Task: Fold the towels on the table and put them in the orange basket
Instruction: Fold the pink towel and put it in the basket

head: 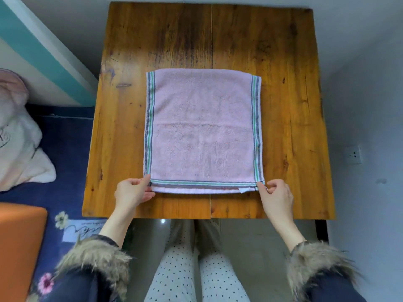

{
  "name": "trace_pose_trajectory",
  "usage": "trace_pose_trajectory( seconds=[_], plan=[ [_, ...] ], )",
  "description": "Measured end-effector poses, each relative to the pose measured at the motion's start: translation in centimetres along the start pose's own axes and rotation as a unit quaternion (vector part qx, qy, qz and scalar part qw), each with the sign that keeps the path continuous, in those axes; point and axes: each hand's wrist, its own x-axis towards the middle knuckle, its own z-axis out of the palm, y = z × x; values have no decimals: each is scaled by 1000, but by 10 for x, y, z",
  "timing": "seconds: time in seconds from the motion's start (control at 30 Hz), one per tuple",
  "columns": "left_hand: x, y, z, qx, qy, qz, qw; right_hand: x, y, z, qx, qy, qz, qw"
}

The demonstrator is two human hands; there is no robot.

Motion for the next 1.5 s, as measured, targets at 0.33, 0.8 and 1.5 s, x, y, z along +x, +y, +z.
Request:
trace_pose_trajectory(
  seconds=[0.33, 0.8, 1.5],
  plan=[
    [-5, 6, 7, -81, -32, -54, 995, 18, -20, -2, 119, -58, 86, 987],
    [4, -23, -9, -256, -145, -58, 954, 0, 8, -10, 389, -181, 153, 890],
    [0, -34, 4, 185, 44, 221, 956, 4, 7, 11, 25, -52, 12, 998]
  ],
)
